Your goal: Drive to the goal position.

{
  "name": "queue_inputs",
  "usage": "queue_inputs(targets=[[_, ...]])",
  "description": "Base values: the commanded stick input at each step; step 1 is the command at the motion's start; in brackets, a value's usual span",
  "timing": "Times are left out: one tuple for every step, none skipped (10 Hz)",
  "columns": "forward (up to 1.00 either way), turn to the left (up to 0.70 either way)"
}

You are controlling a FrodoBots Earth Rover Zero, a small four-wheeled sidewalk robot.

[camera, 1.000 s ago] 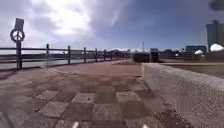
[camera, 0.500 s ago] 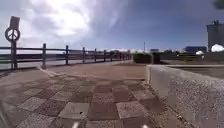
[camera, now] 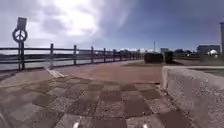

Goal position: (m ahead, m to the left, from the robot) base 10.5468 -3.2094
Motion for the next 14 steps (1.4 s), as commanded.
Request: queue_inputs(targets=[[0.7,0.0],[0.7,0.0],[0.7,0.0],[0.7,0.0],[0.7,0.0],[0.7,0.0],[0.7,0.0],[0.7,0.0],[0.7,0.0],[0.7,0.0],[0.7,0.0],[0.7,0.0],[0.7,0.0],[0.7,0.0]])
